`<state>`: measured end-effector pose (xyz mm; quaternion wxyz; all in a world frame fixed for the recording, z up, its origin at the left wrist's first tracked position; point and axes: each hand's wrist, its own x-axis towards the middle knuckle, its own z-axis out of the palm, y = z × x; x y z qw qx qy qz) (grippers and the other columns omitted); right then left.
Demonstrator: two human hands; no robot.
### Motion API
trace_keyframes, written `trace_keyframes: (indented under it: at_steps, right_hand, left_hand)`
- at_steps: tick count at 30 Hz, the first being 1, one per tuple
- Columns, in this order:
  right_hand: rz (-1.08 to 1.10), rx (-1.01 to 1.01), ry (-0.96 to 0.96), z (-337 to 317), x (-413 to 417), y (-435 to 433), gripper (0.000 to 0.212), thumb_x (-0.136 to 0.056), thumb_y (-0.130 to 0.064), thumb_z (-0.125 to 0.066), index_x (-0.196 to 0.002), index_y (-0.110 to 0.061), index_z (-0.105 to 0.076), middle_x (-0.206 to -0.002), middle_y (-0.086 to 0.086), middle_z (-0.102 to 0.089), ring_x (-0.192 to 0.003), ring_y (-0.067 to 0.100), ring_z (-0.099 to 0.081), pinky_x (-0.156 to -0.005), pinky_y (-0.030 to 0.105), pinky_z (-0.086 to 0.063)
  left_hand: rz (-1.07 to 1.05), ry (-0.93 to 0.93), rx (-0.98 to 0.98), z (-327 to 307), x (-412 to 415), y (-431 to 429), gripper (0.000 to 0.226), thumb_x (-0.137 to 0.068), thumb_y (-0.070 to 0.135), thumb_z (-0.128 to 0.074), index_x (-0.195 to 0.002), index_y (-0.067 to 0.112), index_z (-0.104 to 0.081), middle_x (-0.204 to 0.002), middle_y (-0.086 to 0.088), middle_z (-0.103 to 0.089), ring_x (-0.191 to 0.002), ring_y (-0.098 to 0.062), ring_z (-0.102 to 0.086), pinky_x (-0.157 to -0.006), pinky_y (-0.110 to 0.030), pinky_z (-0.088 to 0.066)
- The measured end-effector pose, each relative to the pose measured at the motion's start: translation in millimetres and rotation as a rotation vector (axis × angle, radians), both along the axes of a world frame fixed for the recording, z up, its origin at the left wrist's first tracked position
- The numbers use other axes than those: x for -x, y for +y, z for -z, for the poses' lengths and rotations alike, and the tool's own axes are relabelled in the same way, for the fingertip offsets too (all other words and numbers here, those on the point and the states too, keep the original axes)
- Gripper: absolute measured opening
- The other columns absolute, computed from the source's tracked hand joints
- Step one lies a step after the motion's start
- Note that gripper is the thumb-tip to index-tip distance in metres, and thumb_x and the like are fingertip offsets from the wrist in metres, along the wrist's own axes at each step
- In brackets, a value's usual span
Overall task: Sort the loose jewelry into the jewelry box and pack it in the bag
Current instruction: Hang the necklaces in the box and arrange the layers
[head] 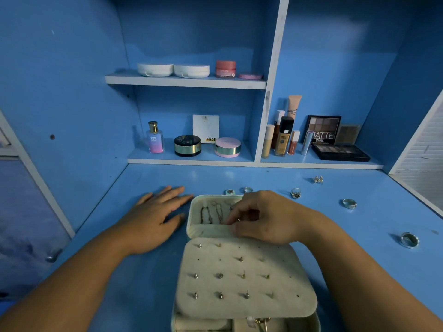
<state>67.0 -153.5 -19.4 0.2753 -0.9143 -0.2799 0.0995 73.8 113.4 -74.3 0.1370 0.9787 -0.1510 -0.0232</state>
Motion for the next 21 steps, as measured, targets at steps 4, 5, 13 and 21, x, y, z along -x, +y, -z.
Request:
trace_keyframes:
  at_steps: [4,5,13,21]
  right_hand:
    - [0.232,-0.087,-0.158,-4.4,-18.8,-30.4,0.009,-0.088,-0.032,-0.061,-0.091,-0.035,-0.069,-0.08,-0.011,-0.06,-0.065,-0.003,-0.053,-0.056,0.01,-0.039]
    - [0.308,-0.09,-0.199,-2.9,-24.1,-39.2,0.009,-0.089,-0.031,-0.06,-0.092,-0.033,-0.069,-0.08,-0.012,-0.06,-0.063,-0.001,-0.053,-0.054,0.01,-0.039]
    - [0.54,0.162,-0.139,7.6,-39.5,-74.4,0.007,-0.088,-0.024,-0.064,-0.084,-0.029,-0.067,-0.09,-0.004,-0.068,-0.078,0.009,-0.058,-0.064,0.022,-0.042]
    - [0.535,0.177,0.017,11.4,-37.3,-59.1,0.009,-0.084,-0.031,-0.07,-0.085,-0.022,-0.07,-0.084,-0.003,-0.067,-0.077,0.013,-0.059,-0.063,0.025,-0.047]
  left_hand:
    - [0.018,0.033,0.027,-5.4,-3.9,-2.1,0.082,-0.067,0.069,-0.009,-0.146,0.051,-0.022,-0.161,0.019,-0.006,-0.138,0.008,0.006,-0.121,-0.034,0.0]
    - [0.015,0.035,0.023,-5.2,-4.5,-2.8,0.077,-0.071,0.066,-0.013,-0.147,0.05,-0.022,-0.161,0.018,-0.007,-0.141,0.006,0.006,-0.121,-0.034,0.0]
    - [0.007,0.027,0.078,-5.7,-2.7,-3.6,0.092,-0.059,0.071,-0.008,-0.146,0.049,-0.026,-0.162,0.015,-0.011,-0.149,-0.005,-0.001,-0.121,-0.035,-0.001]
    - [0.006,0.029,0.1,-3.3,-5.5,-1.9,0.091,-0.06,0.071,-0.012,-0.145,0.048,-0.03,-0.161,0.016,-0.014,-0.149,-0.005,-0.004,-0.122,-0.036,-0.003]
